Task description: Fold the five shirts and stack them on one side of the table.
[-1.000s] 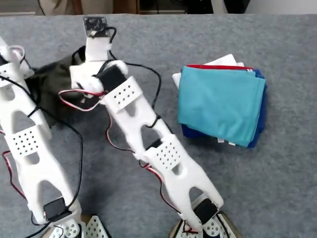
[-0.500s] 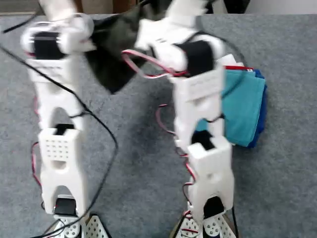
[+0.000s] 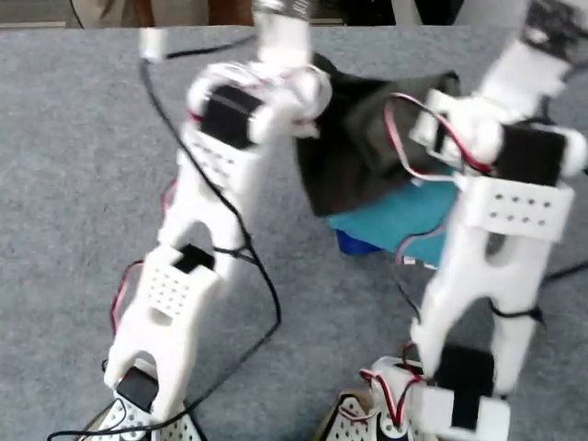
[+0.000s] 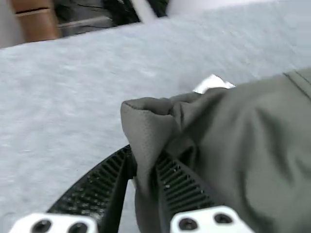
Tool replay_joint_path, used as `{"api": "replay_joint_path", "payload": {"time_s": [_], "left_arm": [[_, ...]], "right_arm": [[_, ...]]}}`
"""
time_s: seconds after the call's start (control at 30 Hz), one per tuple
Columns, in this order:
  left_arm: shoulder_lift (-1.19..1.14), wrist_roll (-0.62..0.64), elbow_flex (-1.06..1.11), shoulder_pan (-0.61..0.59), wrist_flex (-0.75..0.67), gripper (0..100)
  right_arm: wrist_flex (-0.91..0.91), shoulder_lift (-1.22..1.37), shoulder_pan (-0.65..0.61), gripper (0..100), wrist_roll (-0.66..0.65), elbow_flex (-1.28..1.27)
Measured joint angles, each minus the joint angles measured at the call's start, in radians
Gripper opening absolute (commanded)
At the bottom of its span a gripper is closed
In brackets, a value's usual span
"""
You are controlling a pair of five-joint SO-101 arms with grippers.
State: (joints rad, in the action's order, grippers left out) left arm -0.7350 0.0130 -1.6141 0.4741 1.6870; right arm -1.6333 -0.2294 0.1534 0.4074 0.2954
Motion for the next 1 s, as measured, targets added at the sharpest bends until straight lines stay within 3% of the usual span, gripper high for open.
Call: {"api": "replay_joint_path", "payload": {"time_s": [0.13, 0.23, 0.37, 0.47, 0.67, 0.73, 0.9, 1.0], "left_arm": [[-0.121, 0.0, 0.0, 0.11, -0.04, 2], [-0.235, 0.026, 0.0, 0.132, -0.104, 9], [-0.342, 0.135, 0.0, 0.104, -0.137, 21], [-0.348, 0.203, 0.0, 0.072, -0.126, 21], [-0.336, 0.21, -0.012, 0.072, -0.098, 21], [-0.311, 0.21, -0.012, 0.072, -0.098, 21], [-0.235, 0.21, -0.012, 0.02, -0.092, 21], [-0.203, 0.21, -0.012, -0.034, -0.083, 12]], "right_arm": [[0.199, -0.072, 0.127, 4.9, -0.091, -0.354], [0.361, -0.098, 0.147, 23.6, -0.215, -0.609], [0.371, -0.138, 0.147, 52.7, -0.249, -0.752], [0.364, -0.176, 0.147, 63.1, -0.265, -0.758], [0.361, -0.27, 0.12, 53.3, -0.269, -0.718], [0.361, -0.304, 0.118, 43.7, -0.247, -0.683], [0.361, -0.37, 0.118, 5.7, -0.16, -0.597], [0.361, -0.376, 0.092, 1.3, -0.16, -0.565]]}}
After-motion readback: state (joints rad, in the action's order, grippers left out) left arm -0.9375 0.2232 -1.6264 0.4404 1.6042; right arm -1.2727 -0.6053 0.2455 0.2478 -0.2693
